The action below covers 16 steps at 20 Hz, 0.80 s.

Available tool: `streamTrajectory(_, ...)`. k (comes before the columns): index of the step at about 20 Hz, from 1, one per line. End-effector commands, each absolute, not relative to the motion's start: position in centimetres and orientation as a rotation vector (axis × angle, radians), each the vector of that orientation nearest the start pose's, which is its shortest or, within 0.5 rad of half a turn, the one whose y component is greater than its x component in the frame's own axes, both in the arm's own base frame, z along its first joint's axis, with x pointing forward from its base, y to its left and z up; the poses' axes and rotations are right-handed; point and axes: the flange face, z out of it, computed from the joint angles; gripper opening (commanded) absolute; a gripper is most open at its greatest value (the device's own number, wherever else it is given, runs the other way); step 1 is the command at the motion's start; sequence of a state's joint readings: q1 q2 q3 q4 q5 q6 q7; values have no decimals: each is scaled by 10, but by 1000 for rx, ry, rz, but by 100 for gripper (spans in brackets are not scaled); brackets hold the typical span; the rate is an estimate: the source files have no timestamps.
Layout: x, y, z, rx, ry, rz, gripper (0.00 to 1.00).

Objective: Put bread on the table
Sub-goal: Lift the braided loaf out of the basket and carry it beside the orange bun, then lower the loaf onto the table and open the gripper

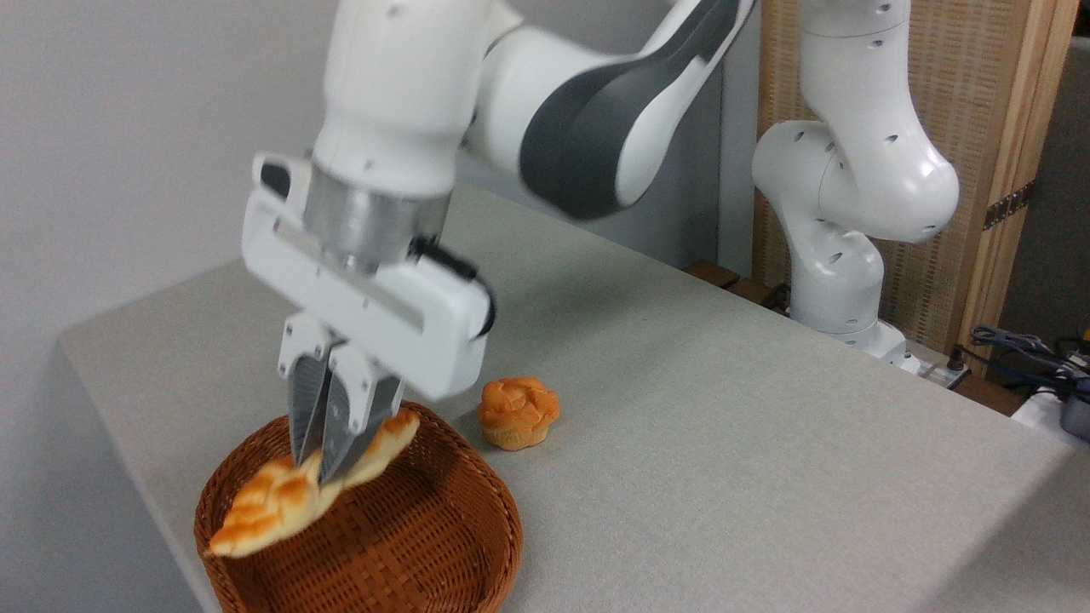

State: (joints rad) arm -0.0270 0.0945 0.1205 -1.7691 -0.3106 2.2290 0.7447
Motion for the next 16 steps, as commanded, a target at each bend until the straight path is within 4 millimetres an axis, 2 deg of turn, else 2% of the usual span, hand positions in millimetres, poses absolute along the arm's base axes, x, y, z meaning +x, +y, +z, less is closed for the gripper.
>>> streamTrajectory(1,586,61,566,-3137,862,-614,9)
streamTrajectory(3,554,60,563,-3107,1055,-423,15)
streamTrajectory(4,538,62,563,-3071,1109,-343,15)
streamTrajectory(6,516,64,551,-2977,1196,-177,17)
streamTrajectory(7,508,59,541,-2916,1253,-90,22)
streamTrajectory(9,493,51,522,-2811,1350,52,23)
streamTrajectory(12,480,49,499,-2819,1376,157,23)
streamTrajectory(13,477,49,492,-2826,1380,185,30)
streamTrajectory(14,474,49,483,-2833,1382,211,49)
streamTrajectory(15,472,47,478,-2836,1385,229,78)
streamTrajectory(16,472,47,475,-2838,1384,233,90)
